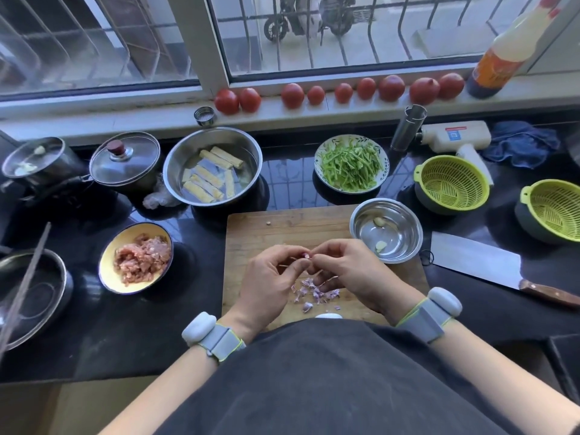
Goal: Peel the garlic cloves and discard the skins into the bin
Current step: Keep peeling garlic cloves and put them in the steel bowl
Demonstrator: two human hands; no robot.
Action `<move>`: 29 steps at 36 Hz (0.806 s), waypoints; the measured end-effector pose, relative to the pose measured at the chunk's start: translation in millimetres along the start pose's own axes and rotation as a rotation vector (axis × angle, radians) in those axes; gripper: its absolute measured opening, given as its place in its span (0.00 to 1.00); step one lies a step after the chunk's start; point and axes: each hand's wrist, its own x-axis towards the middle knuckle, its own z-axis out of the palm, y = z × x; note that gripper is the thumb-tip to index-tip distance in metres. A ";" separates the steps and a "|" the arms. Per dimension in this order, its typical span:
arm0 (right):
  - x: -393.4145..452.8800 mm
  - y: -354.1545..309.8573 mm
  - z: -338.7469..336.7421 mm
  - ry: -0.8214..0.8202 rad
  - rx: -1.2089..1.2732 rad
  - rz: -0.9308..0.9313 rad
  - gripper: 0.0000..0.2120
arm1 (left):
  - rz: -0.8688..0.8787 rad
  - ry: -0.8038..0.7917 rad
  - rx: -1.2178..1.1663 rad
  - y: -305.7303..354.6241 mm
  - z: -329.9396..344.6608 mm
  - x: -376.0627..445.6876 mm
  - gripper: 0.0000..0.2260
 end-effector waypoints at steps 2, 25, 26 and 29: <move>-2.0 -2.5 -3.1 -0.002 0.027 -0.019 0.05 | -0.048 -0.003 -0.051 0.9 -0.7 -1.9 0.06; 2.2 -10.1 -1.2 -0.004 -0.256 -0.122 0.06 | -0.149 -0.043 -0.117 4.5 -7.3 -0.8 0.06; 2.4 -8.9 -2.0 0.010 -0.300 -0.156 0.06 | -0.154 -0.053 -0.118 4.6 -7.4 -0.9 0.05; 2.3 -5.2 -0.9 0.058 -0.355 -0.226 0.07 | -0.170 -0.065 -0.132 6.0 -7.9 -1.1 0.04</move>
